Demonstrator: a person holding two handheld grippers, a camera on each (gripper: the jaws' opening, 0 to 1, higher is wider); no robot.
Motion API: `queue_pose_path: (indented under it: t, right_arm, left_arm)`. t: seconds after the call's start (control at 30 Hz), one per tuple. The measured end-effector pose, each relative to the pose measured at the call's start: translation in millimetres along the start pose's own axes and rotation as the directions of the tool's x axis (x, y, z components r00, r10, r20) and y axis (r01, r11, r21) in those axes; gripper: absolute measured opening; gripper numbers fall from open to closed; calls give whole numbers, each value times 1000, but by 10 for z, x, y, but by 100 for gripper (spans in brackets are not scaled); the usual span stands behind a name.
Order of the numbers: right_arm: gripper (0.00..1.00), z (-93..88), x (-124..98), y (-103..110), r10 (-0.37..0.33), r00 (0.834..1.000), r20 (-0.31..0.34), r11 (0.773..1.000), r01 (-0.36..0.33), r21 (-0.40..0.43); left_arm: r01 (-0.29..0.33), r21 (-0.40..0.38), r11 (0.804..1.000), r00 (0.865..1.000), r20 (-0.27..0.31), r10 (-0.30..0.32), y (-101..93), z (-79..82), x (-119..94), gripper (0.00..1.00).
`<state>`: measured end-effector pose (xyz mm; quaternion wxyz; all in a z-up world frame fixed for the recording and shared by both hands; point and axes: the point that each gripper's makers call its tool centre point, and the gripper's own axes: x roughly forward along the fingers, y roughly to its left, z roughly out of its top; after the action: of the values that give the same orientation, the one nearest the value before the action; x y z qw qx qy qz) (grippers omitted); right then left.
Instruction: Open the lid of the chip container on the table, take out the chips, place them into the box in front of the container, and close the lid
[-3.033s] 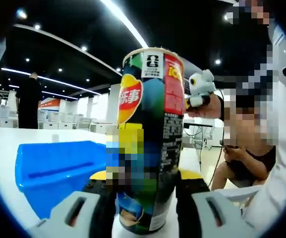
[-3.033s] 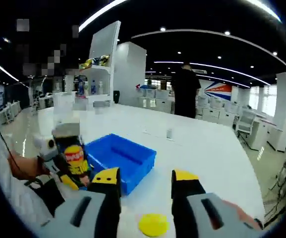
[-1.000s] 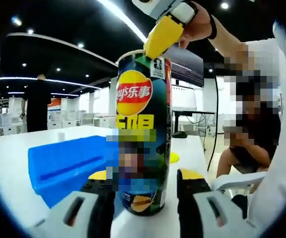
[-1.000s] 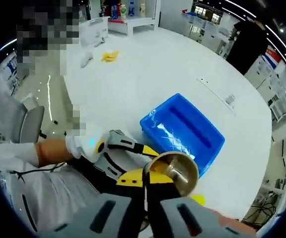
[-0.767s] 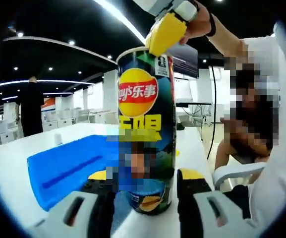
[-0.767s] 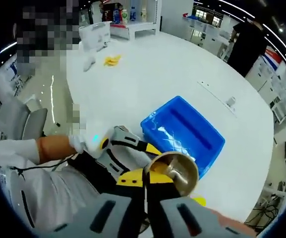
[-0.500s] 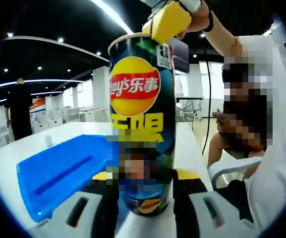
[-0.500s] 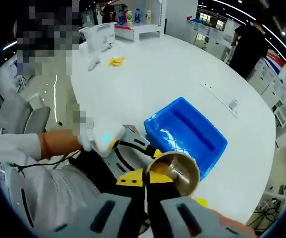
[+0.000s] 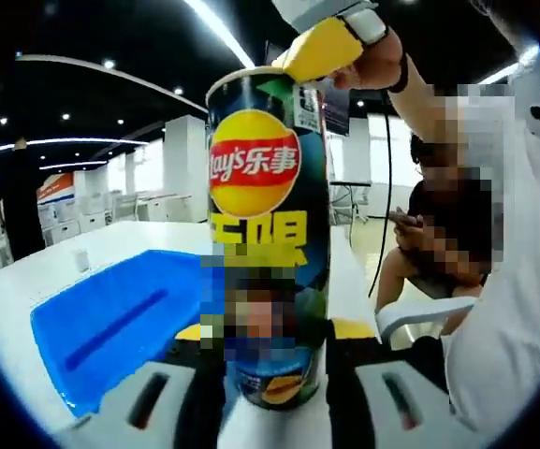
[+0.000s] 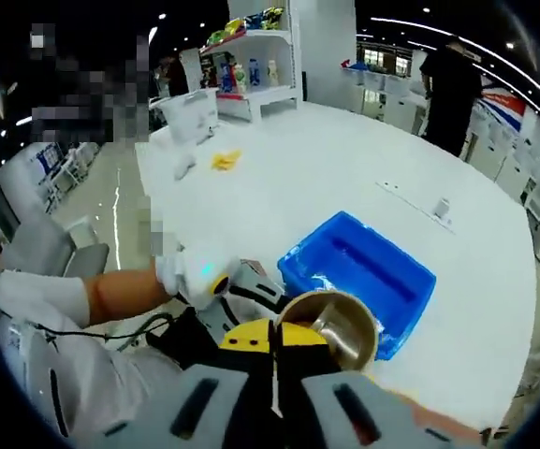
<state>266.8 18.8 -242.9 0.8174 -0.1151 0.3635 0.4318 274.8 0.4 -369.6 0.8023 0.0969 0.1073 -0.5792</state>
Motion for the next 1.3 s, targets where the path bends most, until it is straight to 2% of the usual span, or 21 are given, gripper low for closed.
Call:
queue_pose_path:
  t: [0.03, 0.1, 0.13, 0.23, 0.37, 0.43, 0.5, 0.53, 0.6, 0.63, 0.73, 0.77, 0.8, 0.83, 0.87, 0.9, 1.0, 1.03, 1.13, 1.2, 1.3]
  right_arm:
    - [0, -9, -31, 6, 17, 999, 31, 1000, -17, 19]
    - [0, 20, -71, 27, 52, 994, 92, 998, -56, 40]
    - [0, 4, -89, 50, 83, 990, 113, 994, -91, 59]
    - [0, 8, -126, 16, 108, 974, 200, 985, -133, 115]
    - [0, -56, -174, -32, 146, 950, 277, 961, -202, 186]
    - [0, -109, -178, -78, 158, 935, 316, 947, -235, 220]
    - [0, -167, -174, -96, 187, 914, 359, 920, -292, 263]
    - [0, -195, -176, -112, 197, 897, 397, 905, -322, 280]
    - [0, -277, -169, -173, 191, 882, 431, 889, -341, 306]
    - [0, -305, -175, -188, 193, 874, 445, 880, -355, 316]
    - [0, -420, -191, -262, 194, 858, 476, 857, -384, 343]
    - [0, -477, -209, -292, 197, 852, 484, 852, -393, 346]
    - [0, -513, -233, -315, 192, 850, 490, 854, -390, 343]
    - [0, -544, -250, -334, 187, 847, 498, 861, -386, 332]
    - [0, -596, -252, -354, 187, 847, 497, 860, -385, 334]
    - [0, -622, -283, -404, 181, 830, 527, 844, -407, 351]
    - [0, -770, -299, -519, 182, 819, 544, 821, -431, 374]
    - [0, -816, -307, -549, 184, 809, 558, 807, -449, 385]
    - [0, -950, -306, -637, 181, 794, 581, 795, -465, 389]
    - [0, -1054, -289, -693, 200, 781, 591, 772, -497, 395]
    - [0, -1168, -282, -794, 202, 763, 614, 734, -533, 421]
  left_arm:
    - [7, 26, 1000, 999, -44, -6, 13, -5, -61, 42]
    - [48, 5, 999, 997, -68, -48, -23, 20, -139, 42]
    - [73, 27, 997, 993, -98, -70, -38, 10, -185, 42]
    - [49, 72, 996, 985, -172, -36, 34, 18, -266, 42]
    - [69, 104, 992, 966, -254, -40, 46, 15, -363, 42]
    - [79, 108, 991, 951, -308, -42, 47, -21, -394, 42]
    - [105, 109, 988, 928, -368, -58, 24, -74, -409, 42]
    - [105, 129, 986, 918, -395, -46, 35, -91, -406, 42]
    - [116, 153, 981, 895, -444, -37, 43, -133, -410, 42]
    - [123, 154, 980, 892, -451, -41, 38, -134, -398, 42]
    - [159, 148, 976, 862, -503, -64, 7, -181, -384, 42]
    - [163, 160, 974, 857, -512, -60, 4, -187, -372, 42]
    - [158, 176, 972, 863, -503, -49, 20, -188, -337, 42]
    - [167, 172, 971, 861, -505, -59, 13, -194, -321, 42]
    - [194, 151, 969, 848, -524, -88, -38, -226, -325, 42]
    - [189, 157, 969, 846, -527, -80, -31, -209, -299, 42]
    - [202, 186, 962, 824, -563, -64, -55, -205, -261, 42]
    - [208, 192, 959, 814, -578, -60, -49, -224, -255, 42]
    - [223, 201, 954, 783, -620, -52, -43, -260, -263, 42]
    - [248, 225, 942, 750, -660, -40, -66, -294, -281, 42]
    - [261, 244, 934, 726, -687, -24, -46, -334, -239, 43]
